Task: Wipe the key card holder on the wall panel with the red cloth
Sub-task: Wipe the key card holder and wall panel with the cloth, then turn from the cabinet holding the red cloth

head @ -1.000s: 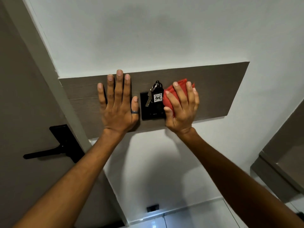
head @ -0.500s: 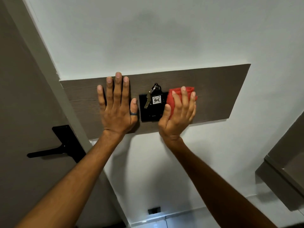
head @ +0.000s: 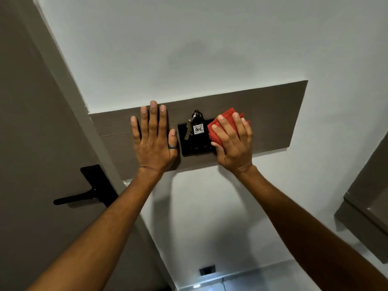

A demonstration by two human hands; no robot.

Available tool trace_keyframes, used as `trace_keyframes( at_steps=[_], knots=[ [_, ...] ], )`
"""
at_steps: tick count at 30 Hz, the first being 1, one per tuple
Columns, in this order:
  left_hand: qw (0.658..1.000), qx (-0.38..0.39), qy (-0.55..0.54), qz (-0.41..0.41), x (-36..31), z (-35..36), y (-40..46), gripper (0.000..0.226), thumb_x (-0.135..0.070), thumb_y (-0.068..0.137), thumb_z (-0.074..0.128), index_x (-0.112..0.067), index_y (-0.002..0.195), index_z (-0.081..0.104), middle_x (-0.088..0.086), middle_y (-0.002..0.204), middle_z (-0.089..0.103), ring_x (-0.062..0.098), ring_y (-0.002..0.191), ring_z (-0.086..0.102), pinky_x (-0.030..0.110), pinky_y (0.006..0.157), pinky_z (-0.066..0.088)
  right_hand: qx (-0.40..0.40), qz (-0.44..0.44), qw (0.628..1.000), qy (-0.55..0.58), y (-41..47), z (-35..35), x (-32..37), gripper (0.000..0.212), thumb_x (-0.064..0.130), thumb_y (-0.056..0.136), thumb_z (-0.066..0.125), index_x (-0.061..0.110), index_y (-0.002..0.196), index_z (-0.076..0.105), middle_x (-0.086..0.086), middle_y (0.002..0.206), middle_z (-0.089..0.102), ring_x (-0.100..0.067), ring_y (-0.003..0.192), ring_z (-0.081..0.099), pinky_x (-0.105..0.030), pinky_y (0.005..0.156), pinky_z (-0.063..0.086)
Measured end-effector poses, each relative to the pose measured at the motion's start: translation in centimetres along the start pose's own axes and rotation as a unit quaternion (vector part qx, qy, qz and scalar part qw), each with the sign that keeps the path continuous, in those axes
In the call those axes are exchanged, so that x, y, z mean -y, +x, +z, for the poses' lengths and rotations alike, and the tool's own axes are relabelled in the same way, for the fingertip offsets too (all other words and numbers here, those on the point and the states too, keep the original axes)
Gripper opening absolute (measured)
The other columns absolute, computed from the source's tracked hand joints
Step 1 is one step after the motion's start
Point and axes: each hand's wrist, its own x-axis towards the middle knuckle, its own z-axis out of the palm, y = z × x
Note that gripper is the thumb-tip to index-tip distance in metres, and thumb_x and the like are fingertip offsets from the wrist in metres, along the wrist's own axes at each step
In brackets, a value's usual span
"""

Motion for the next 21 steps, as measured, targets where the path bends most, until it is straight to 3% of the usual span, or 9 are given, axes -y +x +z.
trace_keyframes(
  at_steps=[5, 8, 10, 11, 13, 15, 16, 18, 21],
  knots=[
    [0.992, 0.058, -0.101, -0.05, -2.1, -1.9, -0.3, 0.054, -0.027, 0.107, 0.035, -0.009, 0.158, 0.03, 0.023, 0.164, 0.025, 0.037, 0.155, 0.011, 0.05, 0.127, 0.005, 0.06, 0.065, 0.995, 0.037, 0.1, -2.5, 1.0, 0.036, 0.028, 0.106, 0.055, 0.014, 0.138, 0.065, -0.01, 0.146, 0.064, -0.04, 0.143, 0.051, -0.053, 0.111, 0.05],
    [0.978, 0.08, -0.192, -0.013, -5.1, -3.5, -2.5, 0.055, -0.026, 0.106, 0.038, -0.005, 0.157, 0.032, 0.021, 0.166, 0.021, 0.031, 0.157, 0.006, 0.05, 0.129, 0.006, 0.1, 0.264, 0.936, 0.21, -1.0, -5.7, 2.4, 0.037, 0.02, 0.107, 0.054, 0.01, 0.142, 0.061, -0.007, 0.151, 0.059, -0.028, 0.148, 0.048, -0.04, 0.121, 0.041],
    [0.969, 0.1, -0.222, 0.044, -7.8, -4.1, -5.1, 0.056, -0.027, 0.105, 0.04, -0.003, 0.156, 0.033, 0.019, 0.165, 0.022, 0.032, 0.157, 0.011, 0.05, 0.128, 0.009, 0.101, 0.462, 0.812, 0.343, -2.7, -8.5, 3.0, 0.036, 0.026, 0.11, 0.049, 0.019, 0.144, 0.058, 0.002, 0.148, 0.062, -0.014, 0.141, 0.054, -0.03, 0.122, 0.042],
    [0.963, 0.118, -0.237, 0.048, -9.7, -4.2, -6.6, 0.057, -0.027, 0.105, 0.041, -0.003, 0.155, 0.033, 0.019, 0.165, 0.023, 0.032, 0.157, 0.012, 0.05, 0.128, 0.009, 0.097, 0.565, 0.716, 0.399, -3.8, -9.9, 2.7, 0.032, 0.031, 0.111, 0.047, 0.025, 0.14, 0.059, 0.006, 0.14, 0.066, -0.01, 0.132, 0.06, -0.031, 0.119, 0.046],
    [0.947, 0.169, -0.271, 0.022, -13.6, -4.1, -9.2, 0.057, -0.027, 0.104, 0.041, -0.003, 0.155, 0.032, 0.018, 0.165, 0.024, 0.031, 0.157, 0.011, 0.049, 0.129, 0.01, 0.079, 0.718, 0.47, 0.508, -6.0, -11.8, 0.5, 0.034, 0.048, 0.105, 0.051, 0.024, 0.126, 0.064, -0.004, 0.122, 0.07, -0.024, 0.114, 0.067, -0.044, 0.106, 0.052],
    [0.927, 0.233, -0.294, 0.009, -17.3, -4.2, -11.5, 0.059, -0.029, 0.105, 0.04, -0.003, 0.156, 0.03, 0.017, 0.166, 0.022, 0.03, 0.157, 0.01, 0.048, 0.129, 0.009, 0.064, 0.785, 0.27, 0.554, -9.0, -14.1, -2.1, 0.064, 0.059, 0.097, 0.053, 0.01, 0.137, 0.06, -0.023, 0.134, 0.064, -0.042, 0.125, 0.06, -0.05, 0.104, 0.049],
    [0.914, 0.27, -0.302, 0.019, -19.6, -4.0, -12.5, 0.059, -0.031, 0.105, 0.039, -0.004, 0.157, 0.03, 0.016, 0.167, 0.022, 0.029, 0.158, 0.009, 0.047, 0.129, 0.008, 0.045, 0.809, 0.213, 0.546, -10.9, -15.6, -3.9, 0.069, 0.059, 0.098, 0.052, 0.008, 0.144, 0.056, -0.023, 0.145, 0.06, -0.043, 0.137, 0.055, -0.052, 0.112, 0.046],
    [0.884, 0.344, -0.314, 0.045, -24.5, -3.3, -14.1, 0.061, -0.036, 0.106, 0.035, -0.006, 0.159, 0.028, 0.014, 0.167, 0.021, 0.027, 0.158, 0.008, 0.045, 0.13, 0.007, 0.0, 0.835, 0.159, 0.527, -14.7, -18.3, -8.0, 0.065, 0.057, 0.1, 0.051, 0.009, 0.143, 0.058, -0.02, 0.15, 0.058, -0.039, 0.146, 0.05, -0.053, 0.125, 0.037],
    [0.835, 0.439, -0.324, 0.068, -31.3, -2.2, -15.6, 0.062, -0.041, 0.107, 0.03, -0.007, 0.159, 0.029, 0.012, 0.168, 0.022, 0.027, 0.158, 0.009, 0.046, 0.129, 0.012, -0.044, 0.863, 0.146, 0.483, -19.4, -22.3, -14.4, 0.06, 0.056, 0.103, 0.044, 0.01, 0.138, 0.062, -0.019, 0.145, 0.062, -0.04, 0.141, 0.054, -0.055, 0.128, 0.03]
  ],
)
